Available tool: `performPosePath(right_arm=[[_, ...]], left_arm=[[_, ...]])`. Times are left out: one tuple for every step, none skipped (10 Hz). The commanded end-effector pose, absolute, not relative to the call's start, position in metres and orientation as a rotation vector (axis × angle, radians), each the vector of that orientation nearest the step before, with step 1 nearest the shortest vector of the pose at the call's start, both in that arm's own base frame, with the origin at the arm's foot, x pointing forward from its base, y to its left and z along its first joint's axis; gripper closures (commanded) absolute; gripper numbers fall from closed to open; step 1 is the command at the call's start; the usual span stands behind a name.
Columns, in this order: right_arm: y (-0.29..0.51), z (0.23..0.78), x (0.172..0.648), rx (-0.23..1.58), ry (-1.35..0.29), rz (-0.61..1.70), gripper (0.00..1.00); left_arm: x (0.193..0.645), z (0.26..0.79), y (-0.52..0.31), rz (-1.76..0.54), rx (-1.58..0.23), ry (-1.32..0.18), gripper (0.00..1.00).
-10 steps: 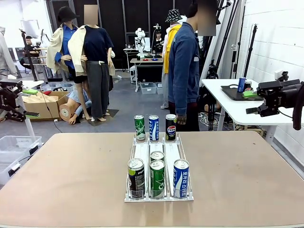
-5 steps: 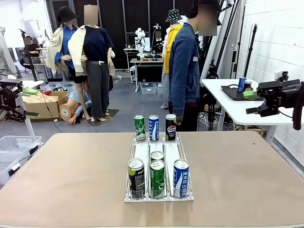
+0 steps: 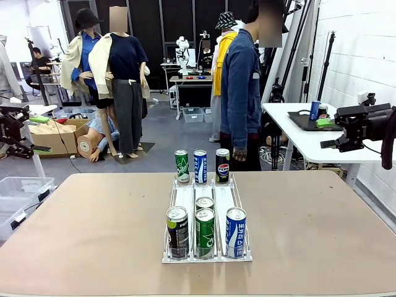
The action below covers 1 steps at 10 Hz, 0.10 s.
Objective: Retrieve and hand over the desired beverage to the person.
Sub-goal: Place the picked can on the Handle tray extended by the person.
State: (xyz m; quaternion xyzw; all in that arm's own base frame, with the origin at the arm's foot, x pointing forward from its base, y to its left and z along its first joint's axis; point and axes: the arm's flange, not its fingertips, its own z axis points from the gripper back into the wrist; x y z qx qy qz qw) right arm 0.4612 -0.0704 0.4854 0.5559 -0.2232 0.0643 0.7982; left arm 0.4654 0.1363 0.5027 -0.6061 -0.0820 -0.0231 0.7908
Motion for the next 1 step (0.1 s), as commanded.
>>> performPosePath(right_arm=[[-0.0685, 0.4856, 0.461, 1.194, -0.481, 0.14, 0.0]], left_arm=[[0.464, 0.5039, 0.1356, -0.046, -1.3, -0.187, 0.0]])
